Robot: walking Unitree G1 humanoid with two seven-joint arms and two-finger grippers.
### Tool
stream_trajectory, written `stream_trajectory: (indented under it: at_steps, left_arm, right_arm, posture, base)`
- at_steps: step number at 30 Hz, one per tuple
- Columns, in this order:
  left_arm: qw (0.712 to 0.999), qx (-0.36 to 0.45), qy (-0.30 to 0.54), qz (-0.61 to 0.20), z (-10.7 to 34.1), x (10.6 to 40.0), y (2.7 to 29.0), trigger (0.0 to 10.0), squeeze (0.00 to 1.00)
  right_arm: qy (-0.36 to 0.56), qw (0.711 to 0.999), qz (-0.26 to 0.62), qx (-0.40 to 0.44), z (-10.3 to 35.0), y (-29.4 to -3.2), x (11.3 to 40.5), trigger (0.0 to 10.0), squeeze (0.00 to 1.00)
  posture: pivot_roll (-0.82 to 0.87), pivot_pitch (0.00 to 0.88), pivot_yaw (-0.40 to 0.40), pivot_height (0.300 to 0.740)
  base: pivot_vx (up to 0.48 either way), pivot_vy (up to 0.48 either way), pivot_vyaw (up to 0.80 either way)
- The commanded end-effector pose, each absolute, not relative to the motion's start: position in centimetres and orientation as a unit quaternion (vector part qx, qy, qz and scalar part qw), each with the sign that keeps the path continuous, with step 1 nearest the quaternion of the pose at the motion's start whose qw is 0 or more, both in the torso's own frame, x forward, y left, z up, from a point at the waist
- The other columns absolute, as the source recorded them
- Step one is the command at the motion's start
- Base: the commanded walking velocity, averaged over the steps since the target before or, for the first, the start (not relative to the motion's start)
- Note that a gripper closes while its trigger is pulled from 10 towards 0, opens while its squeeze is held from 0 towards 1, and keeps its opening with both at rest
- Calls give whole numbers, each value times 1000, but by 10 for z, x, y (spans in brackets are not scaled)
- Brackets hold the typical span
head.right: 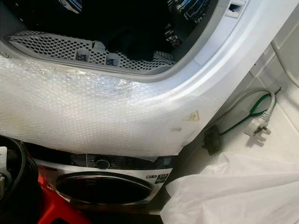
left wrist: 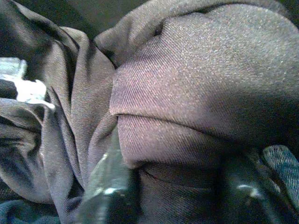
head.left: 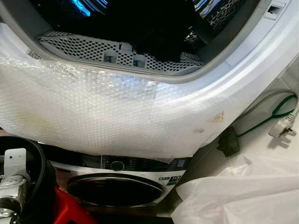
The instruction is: Clothes washing
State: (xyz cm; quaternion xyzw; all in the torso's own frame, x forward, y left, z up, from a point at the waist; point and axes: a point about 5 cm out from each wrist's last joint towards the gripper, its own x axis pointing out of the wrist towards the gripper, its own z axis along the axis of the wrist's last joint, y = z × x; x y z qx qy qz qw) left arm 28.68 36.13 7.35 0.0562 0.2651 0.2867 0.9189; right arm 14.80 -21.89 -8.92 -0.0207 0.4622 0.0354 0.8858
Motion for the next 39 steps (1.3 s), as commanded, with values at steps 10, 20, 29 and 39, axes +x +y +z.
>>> stream_trajectory:
  at_steps: [10, 20, 29, 39]
  left_arm:
    - [920, 47, 245, 302, 70, 281, 363, 0, 0]
    - [975, 47, 54, 211, 114, 267, 343, 0, 0]
    - [998, -29, -52, 9, 144, 215, 299, 0, 0]
    - [942, -81, -50, -323, 224, 185, 251, 0, 0]
  right_arm:
    - [476, 879, 33, -13, -94, -211, 140, 10000, 0]
    - [478, 878, 31, 6, -97, -195, 142, 10000, 0]
    - [485, 874, 35, 28, -100, -175, 141, 10000, 0]
    - [481, 874, 10, 59, -99, -164, 148, 10000, 0]
  posture:
    - [-50, 143, -161, 740]
    - [10, 146, -104, 740]
    - [88, 148, -47, 740]
    - [141, 113, 24, 740]
  base:
    - [0, 0, 0]
    - [0, 0, 0]
    - [0, 0, 0]
    - [0, 0, 0]
